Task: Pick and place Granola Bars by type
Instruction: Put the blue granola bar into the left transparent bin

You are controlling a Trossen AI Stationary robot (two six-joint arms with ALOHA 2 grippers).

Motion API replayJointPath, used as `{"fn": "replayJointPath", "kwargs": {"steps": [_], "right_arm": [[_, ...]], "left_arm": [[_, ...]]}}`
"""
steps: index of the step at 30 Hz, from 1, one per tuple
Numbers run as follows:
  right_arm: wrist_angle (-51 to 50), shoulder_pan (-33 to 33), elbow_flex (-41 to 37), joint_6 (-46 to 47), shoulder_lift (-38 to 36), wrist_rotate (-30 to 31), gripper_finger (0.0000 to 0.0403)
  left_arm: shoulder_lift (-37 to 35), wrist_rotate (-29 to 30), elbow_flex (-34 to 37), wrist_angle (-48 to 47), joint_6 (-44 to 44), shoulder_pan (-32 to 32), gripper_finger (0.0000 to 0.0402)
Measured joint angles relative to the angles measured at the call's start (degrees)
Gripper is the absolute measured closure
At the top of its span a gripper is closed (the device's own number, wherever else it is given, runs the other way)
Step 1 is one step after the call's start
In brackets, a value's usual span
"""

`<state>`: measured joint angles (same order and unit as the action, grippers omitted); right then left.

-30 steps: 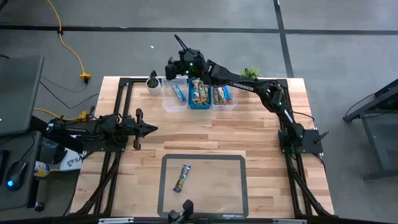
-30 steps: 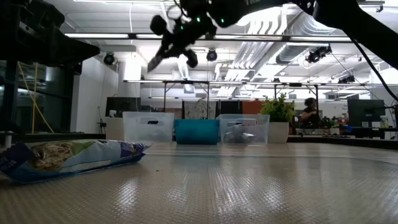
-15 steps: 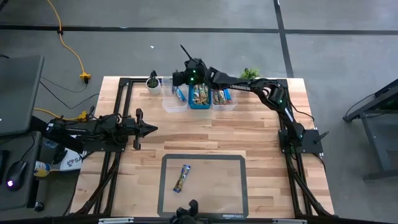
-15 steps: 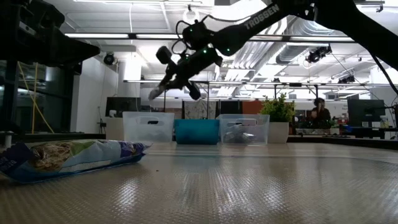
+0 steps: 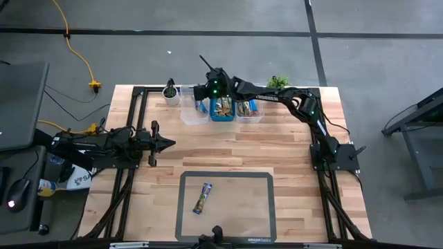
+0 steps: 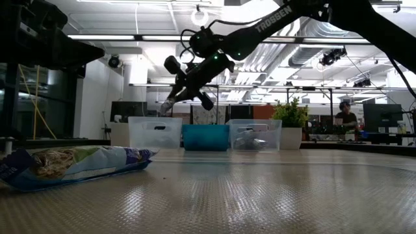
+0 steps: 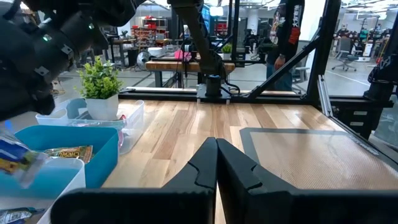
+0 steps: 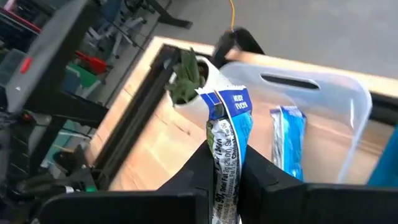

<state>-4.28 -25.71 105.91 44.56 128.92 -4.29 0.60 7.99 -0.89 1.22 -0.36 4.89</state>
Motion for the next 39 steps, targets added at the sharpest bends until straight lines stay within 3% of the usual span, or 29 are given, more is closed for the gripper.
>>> {"fn": "replayJointPath", "kwargs": {"steps": [9,39], "right_arm": [[-5.3,0.0,0.0,0.0,0.5,-0.5,0.0374],[0.9,0.6,0.1,3.4,2.9,-4.9,0.037]], "left_arm": [[0.0,0.0,0.0,0.0,0.0,0.0,0.0401],[0.0,0.0,0.0,0.0,0.0,0.0,0.0401]]}}
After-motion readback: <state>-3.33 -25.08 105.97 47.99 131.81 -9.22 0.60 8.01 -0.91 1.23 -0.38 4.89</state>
